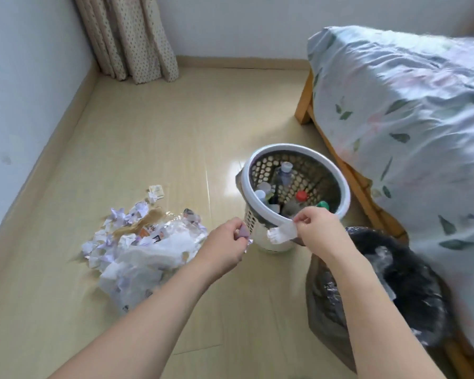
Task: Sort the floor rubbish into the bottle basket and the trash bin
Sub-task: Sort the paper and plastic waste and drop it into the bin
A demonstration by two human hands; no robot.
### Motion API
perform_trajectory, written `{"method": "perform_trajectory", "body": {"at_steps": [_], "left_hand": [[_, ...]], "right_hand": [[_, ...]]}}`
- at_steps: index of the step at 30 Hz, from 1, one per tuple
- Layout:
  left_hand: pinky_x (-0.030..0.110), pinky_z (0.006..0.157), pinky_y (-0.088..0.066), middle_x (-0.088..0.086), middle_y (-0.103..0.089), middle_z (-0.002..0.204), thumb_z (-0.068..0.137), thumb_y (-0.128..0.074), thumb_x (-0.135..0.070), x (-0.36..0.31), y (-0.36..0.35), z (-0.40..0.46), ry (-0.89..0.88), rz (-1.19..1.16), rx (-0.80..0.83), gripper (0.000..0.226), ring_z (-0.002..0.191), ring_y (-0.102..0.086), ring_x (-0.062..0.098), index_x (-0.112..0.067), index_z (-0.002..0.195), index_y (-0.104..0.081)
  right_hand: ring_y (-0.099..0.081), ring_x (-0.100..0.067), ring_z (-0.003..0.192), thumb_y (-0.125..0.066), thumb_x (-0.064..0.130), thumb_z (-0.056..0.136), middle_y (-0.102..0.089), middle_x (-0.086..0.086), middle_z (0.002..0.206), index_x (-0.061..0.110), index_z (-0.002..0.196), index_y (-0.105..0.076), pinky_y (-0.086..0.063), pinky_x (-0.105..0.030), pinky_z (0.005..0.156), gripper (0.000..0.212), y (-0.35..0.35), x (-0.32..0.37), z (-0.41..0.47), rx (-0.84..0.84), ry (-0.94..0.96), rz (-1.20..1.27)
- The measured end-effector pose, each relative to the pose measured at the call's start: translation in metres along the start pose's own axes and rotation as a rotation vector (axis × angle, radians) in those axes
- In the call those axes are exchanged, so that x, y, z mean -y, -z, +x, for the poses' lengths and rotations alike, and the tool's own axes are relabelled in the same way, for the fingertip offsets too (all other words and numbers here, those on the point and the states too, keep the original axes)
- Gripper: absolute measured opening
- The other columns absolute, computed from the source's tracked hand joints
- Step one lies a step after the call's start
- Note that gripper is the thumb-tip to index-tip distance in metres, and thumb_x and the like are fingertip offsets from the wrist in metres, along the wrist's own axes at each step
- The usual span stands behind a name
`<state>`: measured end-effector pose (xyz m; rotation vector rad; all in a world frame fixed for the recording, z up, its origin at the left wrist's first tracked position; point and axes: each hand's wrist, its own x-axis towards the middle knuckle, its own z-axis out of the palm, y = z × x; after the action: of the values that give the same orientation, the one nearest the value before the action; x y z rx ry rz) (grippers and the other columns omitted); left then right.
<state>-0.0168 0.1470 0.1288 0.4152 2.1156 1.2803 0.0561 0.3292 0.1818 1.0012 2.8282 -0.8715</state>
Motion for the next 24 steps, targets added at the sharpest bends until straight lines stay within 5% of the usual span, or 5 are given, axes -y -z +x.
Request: {"method": "perform_trajectory", "body": {"at_steps": [7, 11, 14, 19, 24], "left_hand": [[0.045, 0.067, -0.055, 0.002, -0.063, 0.068, 0.08, -0.045, -0.019, -0.072, -0.14, 0.038, -0.185, 0.207, 0.208, 0.01, 0.064, -0.061, 0.023, -0.021, 0.074, -0.052], [0.044, 0.075, -0.06, 0.0, -0.068, 0.086, 0.088, -0.054, -0.024, -0.082, -0.201, 0.054, -0.147, 0.318, 0.352, 0.009, 0.075, -0.07, 0.021, -0.02, 0.094, -0.058], [0.041, 0.078, -0.06, -0.004, -0.067, 0.099, 0.089, -0.06, -0.03, -0.081, -0.214, 0.061, -0.119, 0.293, 0.349, 0.03, 0.081, -0.071, 0.018, -0.021, 0.118, -0.058], [0.043, 0.076, -0.059, -0.01, -0.067, 0.083, 0.091, -0.048, -0.025, -0.07, -0.182, 0.057, -0.2, 0.292, 0.14, 0.017, 0.077, -0.068, 0.015, -0.027, 0.097, -0.064], [0.04, 0.074, -0.058, -0.01, -0.065, 0.082, 0.088, -0.047, -0.02, -0.014, -0.107, 0.039, -0.062, 0.337, 0.031, 0.018, 0.078, -0.064, 0.018, -0.028, 0.09, -0.064]], "right_hand": [[-0.064, -0.029, 0.084, -0.051, 0.009, 0.084, -0.07, -0.01, 0.093, 0.015, 0.094, -0.072, -0.055, -0.034, 0.077, 0.024, 0.074, -0.154, 0.012, -0.058, -0.438, -0.064], [-0.053, -0.032, 0.08, -0.047, 0.026, 0.095, -0.059, -0.012, 0.092, 0.009, 0.096, -0.061, -0.044, -0.033, 0.072, 0.022, 0.07, -0.211, 0.013, -0.011, -0.557, -0.083], [-0.052, -0.034, 0.086, -0.042, 0.029, 0.097, -0.058, -0.013, 0.099, 0.014, 0.103, -0.062, -0.045, -0.035, 0.079, 0.026, 0.065, -0.218, 0.014, 0.029, -0.54, -0.088], [-0.058, -0.031, 0.081, -0.046, 0.017, 0.079, -0.061, -0.009, 0.087, 0.018, 0.087, -0.06, -0.052, -0.036, 0.079, 0.016, 0.061, -0.175, 0.019, -0.032, -0.373, -0.098], [-0.063, -0.017, 0.083, -0.051, 0.023, 0.093, -0.065, -0.001, 0.09, 0.019, 0.1, -0.064, -0.056, -0.035, 0.078, 0.016, 0.033, -0.097, 0.014, 0.116, -0.087, 0.0]]}}
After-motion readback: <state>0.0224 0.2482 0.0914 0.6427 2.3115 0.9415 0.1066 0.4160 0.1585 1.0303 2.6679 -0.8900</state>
